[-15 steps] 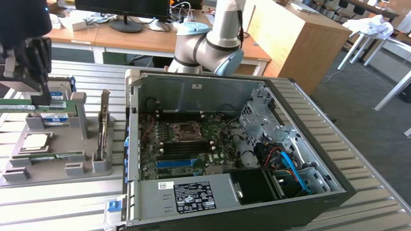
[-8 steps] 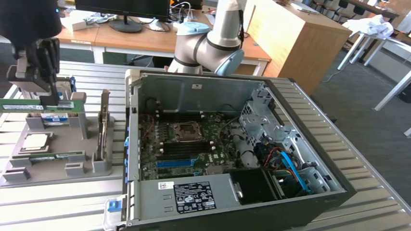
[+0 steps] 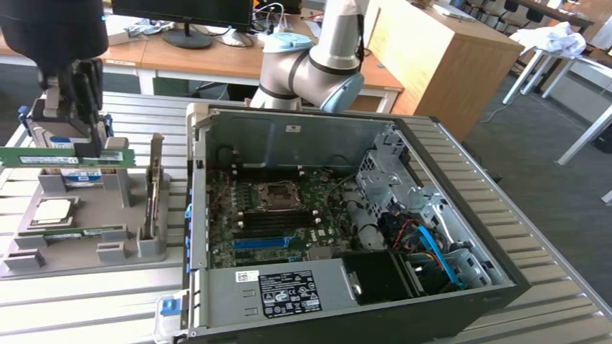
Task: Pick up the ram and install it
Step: 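Pick up the ram and move it above insertion slot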
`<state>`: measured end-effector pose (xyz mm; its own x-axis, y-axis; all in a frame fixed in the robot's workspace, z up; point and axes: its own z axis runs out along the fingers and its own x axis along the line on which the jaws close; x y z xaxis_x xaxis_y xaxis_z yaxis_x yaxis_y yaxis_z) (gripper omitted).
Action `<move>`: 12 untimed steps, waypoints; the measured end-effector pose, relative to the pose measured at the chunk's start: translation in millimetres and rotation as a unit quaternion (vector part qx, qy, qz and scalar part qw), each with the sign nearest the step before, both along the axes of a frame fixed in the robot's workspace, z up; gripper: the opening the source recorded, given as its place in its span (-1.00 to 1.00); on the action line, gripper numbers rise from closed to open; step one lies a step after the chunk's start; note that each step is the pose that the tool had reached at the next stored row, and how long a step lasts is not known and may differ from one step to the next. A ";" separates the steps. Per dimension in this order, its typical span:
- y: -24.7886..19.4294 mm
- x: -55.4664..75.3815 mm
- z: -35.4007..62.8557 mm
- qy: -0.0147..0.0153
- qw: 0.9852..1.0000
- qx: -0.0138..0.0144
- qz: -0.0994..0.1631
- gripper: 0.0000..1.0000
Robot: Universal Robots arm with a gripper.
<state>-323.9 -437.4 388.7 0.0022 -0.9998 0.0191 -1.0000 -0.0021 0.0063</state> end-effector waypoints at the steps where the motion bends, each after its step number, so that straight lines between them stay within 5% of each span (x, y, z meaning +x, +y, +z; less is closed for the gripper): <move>1: 0.0 1.8 0.0 0.000 1.000 0.000 0.000 -0.76; 12: 0.0 21.7 0.0 0.000 1.000 0.000 0.000 -0.76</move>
